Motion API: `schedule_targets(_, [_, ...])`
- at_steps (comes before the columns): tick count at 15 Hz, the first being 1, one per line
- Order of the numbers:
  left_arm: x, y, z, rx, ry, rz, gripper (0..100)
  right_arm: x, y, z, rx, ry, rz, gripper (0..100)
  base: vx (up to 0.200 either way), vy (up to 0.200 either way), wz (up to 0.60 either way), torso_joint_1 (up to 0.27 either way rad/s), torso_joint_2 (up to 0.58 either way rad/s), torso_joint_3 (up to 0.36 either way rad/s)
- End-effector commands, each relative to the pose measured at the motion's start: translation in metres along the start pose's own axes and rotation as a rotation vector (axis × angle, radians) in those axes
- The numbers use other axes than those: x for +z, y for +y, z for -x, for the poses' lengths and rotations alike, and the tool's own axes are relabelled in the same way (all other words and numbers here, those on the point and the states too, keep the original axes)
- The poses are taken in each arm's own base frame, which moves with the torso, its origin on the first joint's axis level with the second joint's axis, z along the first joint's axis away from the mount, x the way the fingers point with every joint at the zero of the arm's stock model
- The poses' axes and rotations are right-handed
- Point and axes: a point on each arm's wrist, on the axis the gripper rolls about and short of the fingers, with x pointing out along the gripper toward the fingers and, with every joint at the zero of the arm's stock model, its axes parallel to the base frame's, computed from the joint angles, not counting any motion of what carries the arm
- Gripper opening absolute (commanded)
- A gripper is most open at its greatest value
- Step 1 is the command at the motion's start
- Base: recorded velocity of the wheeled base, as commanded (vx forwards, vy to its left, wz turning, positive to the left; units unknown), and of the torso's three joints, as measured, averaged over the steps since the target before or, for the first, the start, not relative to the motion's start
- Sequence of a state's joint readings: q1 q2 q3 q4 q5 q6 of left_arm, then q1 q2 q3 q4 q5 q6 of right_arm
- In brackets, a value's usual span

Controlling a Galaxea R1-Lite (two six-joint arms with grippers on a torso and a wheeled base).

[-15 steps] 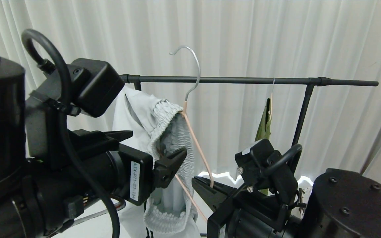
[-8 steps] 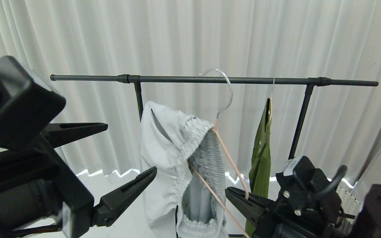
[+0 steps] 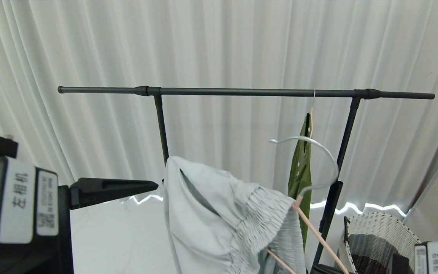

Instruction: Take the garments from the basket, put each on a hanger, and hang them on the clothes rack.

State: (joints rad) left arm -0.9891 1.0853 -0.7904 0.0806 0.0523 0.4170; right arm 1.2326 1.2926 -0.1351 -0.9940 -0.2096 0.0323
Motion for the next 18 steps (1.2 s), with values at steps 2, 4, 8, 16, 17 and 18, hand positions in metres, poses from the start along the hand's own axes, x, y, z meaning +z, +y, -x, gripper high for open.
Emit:
schedule_targets(2, [-0.001,-0.002,-0.015,-0.034,0.029,-0.001,100,-0.009,0.003,0.023,0.063,-0.011,0.01,0,0.0,0.0,0.0,0.0,0.0,0.0])
schedule_targets(4, [0.001,-0.002,-0.021,-0.058,0.012,0.005,100,-0.014,0.003,0.025,0.071,0.007,0.016,0,0.0,0.0,0.0,0.0,0.0,0.0])
schedule_targets(8, [-0.002,-0.008,-0.03,-0.227,-0.019,0.005,100,-0.026,0.013,0.033,0.163,0.051,0.03,0,0.0,0.0,0.0,0.0,0.0,0.0])
schedule_targets(16, [-0.016,-0.018,-0.072,-0.337,0.111,0.016,100,-0.03,0.023,0.032,0.229,0.085,0.034,0,0.0,0.0,0.0,0.0,0.0,0.0])
schedule_targets(17, [-0.017,-0.019,-0.074,-0.338,0.117,0.017,100,-0.03,0.024,0.031,0.229,0.089,0.034,0,0.0,0.0,0.0,0.0,0.0,0.0])
schedule_targets(18, [-0.017,-0.018,-0.074,-0.338,0.12,0.017,100,-0.029,0.025,0.03,0.232,0.086,0.032,0,0.0,0.0,0.0,0.0,0.0,0.0])
